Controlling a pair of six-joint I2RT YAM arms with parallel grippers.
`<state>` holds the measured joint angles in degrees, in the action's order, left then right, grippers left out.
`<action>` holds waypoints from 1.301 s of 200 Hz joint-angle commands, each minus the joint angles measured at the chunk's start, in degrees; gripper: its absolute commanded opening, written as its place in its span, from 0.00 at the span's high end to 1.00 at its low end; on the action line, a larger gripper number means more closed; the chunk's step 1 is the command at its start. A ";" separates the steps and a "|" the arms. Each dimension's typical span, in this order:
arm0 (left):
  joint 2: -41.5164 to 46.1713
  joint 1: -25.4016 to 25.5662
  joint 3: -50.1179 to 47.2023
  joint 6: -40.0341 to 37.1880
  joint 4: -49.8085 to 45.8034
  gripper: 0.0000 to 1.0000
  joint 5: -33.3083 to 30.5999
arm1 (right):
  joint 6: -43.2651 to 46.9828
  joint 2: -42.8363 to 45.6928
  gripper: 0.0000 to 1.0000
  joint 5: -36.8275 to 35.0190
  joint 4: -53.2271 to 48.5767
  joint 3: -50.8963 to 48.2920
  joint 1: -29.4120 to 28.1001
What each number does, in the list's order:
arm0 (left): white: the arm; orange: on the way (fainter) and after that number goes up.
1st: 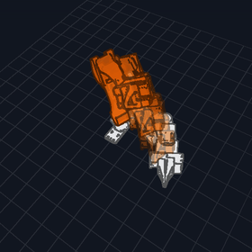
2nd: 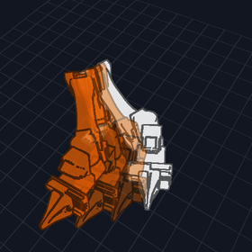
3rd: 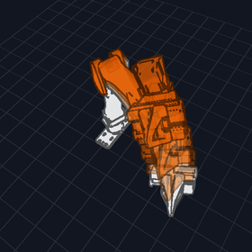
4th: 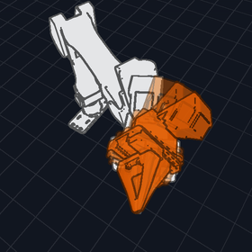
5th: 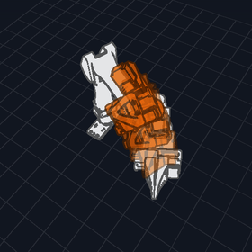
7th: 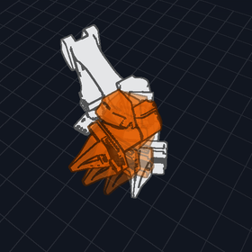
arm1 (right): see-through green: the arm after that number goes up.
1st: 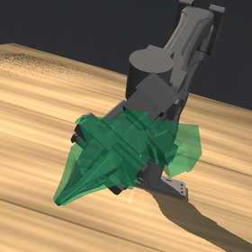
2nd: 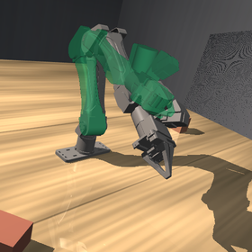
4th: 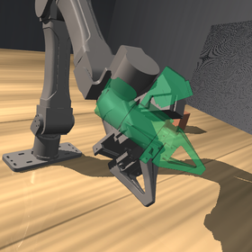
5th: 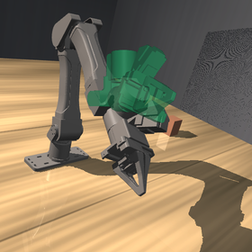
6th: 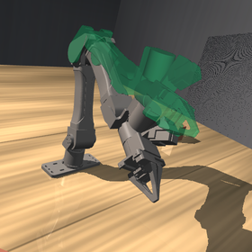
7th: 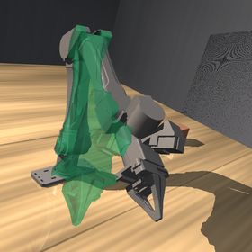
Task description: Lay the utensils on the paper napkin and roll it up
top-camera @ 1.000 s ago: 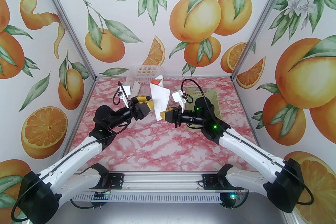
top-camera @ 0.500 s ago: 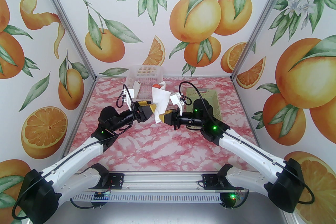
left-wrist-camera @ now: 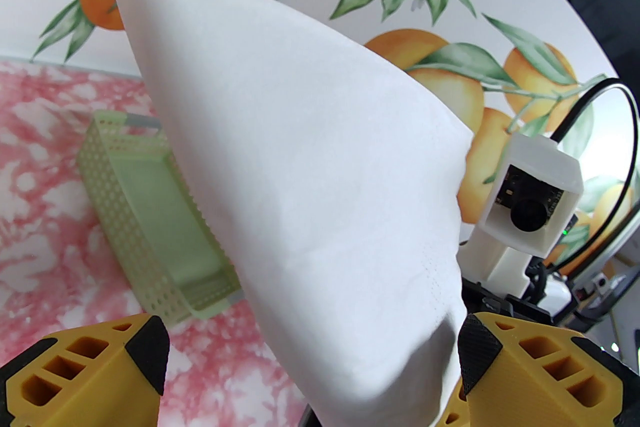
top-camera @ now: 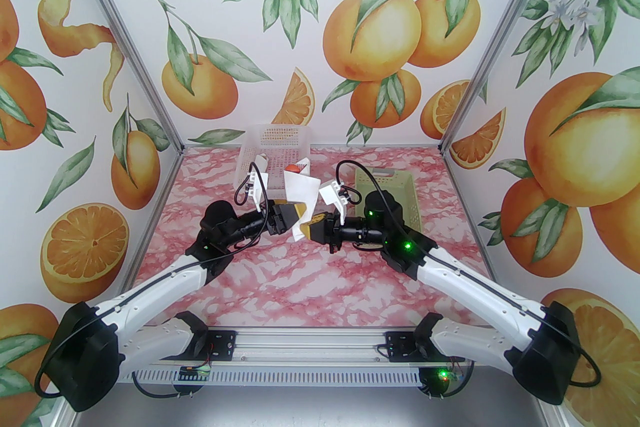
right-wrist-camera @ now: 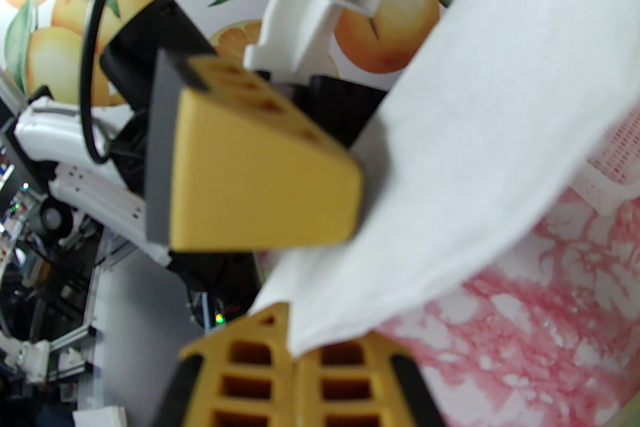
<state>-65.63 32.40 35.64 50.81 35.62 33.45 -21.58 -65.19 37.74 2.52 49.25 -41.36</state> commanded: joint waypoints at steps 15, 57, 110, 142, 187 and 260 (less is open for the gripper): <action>0.09 0.51 4.46 -2.31 7.42 0.13 2.59 | 1.89 0.37 1.00 0.41 -1.25 1.99 -0.56; 1.73 0.54 6.06 -5.49 5.35 0.27 3.08 | 2.07 0.70 1.00 0.20 -2.00 1.37 -0.60; 2.17 0.46 7.12 -7.68 3.06 0.42 2.78 | 1.19 1.73 1.00 -0.28 -0.59 0.14 -0.60; 2.08 0.47 8.02 -8.69 1.67 0.47 2.72 | 1.13 1.74 1.00 0.38 -0.66 -0.40 -0.57; 2.41 0.39 8.46 -9.57 0.90 0.56 2.30 | 1.70 1.49 1.00 1.80 -2.20 -0.73 -0.51; 3.68 0.41 8.63 -11.47 -2.68 0.78 -0.06 | 0.84 3.90 0.57 4.19 -3.40 -0.69 2.31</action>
<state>-63.70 32.71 41.89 40.80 33.78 34.52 -20.40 -63.99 39.92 -0.10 49.01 -40.80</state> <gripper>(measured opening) 0.228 0.338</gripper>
